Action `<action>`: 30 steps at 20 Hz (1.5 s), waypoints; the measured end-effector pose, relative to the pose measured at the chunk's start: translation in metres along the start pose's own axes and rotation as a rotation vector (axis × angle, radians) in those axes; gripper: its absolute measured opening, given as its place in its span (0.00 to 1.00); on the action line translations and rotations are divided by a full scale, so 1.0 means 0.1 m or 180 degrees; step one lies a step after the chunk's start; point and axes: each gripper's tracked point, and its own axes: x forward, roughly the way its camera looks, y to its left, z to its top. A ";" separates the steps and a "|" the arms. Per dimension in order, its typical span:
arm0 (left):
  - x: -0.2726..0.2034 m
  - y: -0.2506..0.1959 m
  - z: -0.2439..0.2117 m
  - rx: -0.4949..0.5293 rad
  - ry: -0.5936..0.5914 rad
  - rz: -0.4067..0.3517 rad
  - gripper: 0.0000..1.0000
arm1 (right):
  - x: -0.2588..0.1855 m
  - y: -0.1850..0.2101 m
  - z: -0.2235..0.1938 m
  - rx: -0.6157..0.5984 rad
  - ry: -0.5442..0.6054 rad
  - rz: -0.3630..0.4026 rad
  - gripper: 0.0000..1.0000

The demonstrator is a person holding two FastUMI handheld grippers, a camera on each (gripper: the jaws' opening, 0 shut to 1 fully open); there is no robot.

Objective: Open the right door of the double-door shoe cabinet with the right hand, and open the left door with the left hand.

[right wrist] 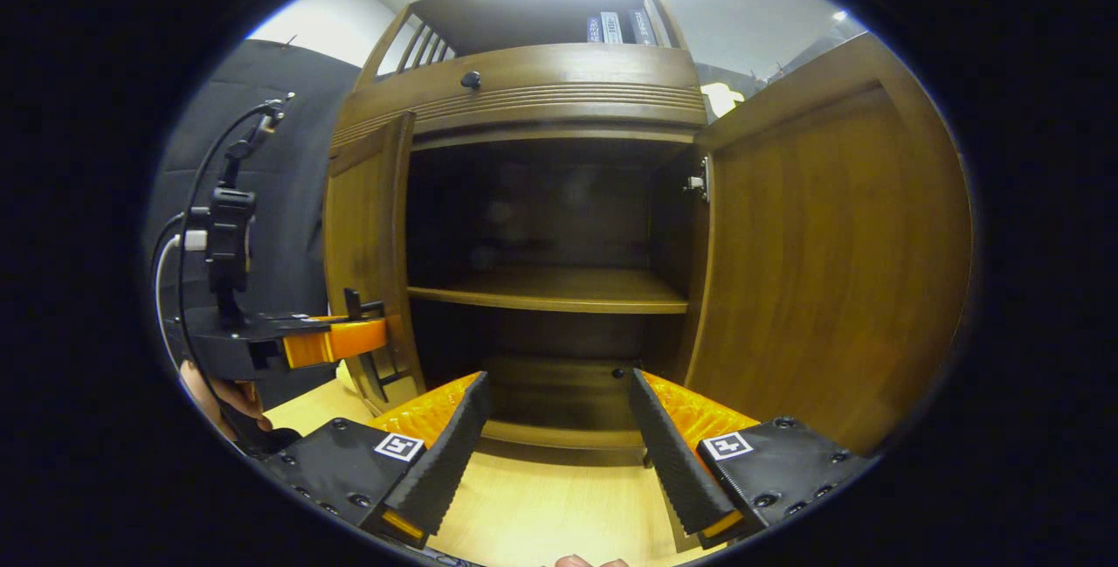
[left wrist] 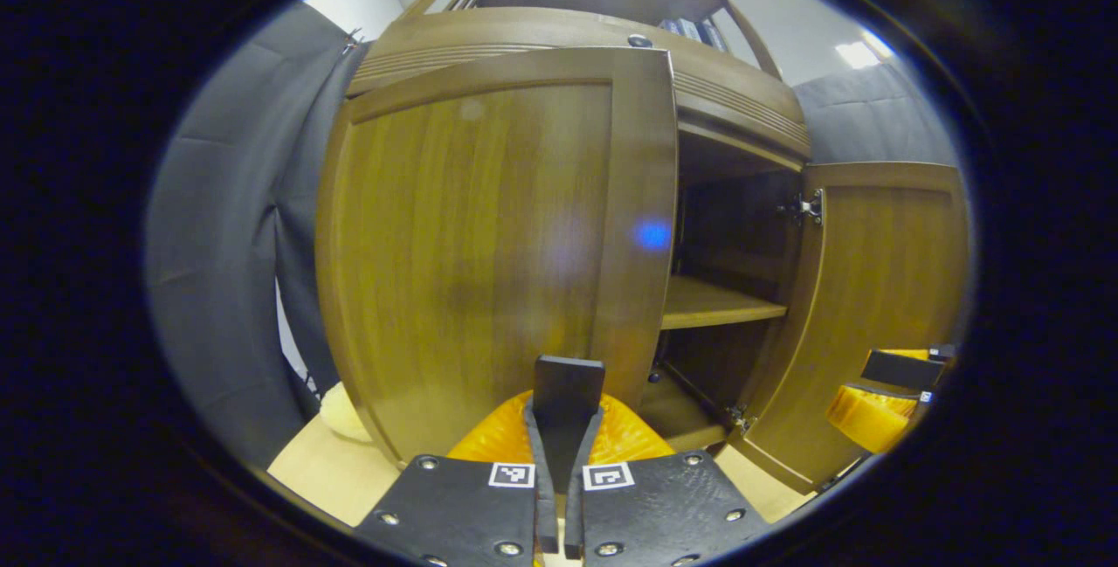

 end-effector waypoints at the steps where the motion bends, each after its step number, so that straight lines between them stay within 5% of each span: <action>1: -0.06 0.02 0.00 0.0027 -0.0005 0.0001 0.05 | -0.02 -0.01 -0.02 0.0012 0.0011 -0.0029 1.00; 15: -0.91 0.53 -0.05 0.0024 -0.0081 0.0190 0.05 | -0.33 0.21 -0.02 0.0021 -0.0029 -0.0025 1.00; 30: -1.63 1.74 -0.06 0.0059 -0.0293 0.0437 0.03 | -0.56 0.46 -0.06 -0.0005 -0.0017 0.0130 0.97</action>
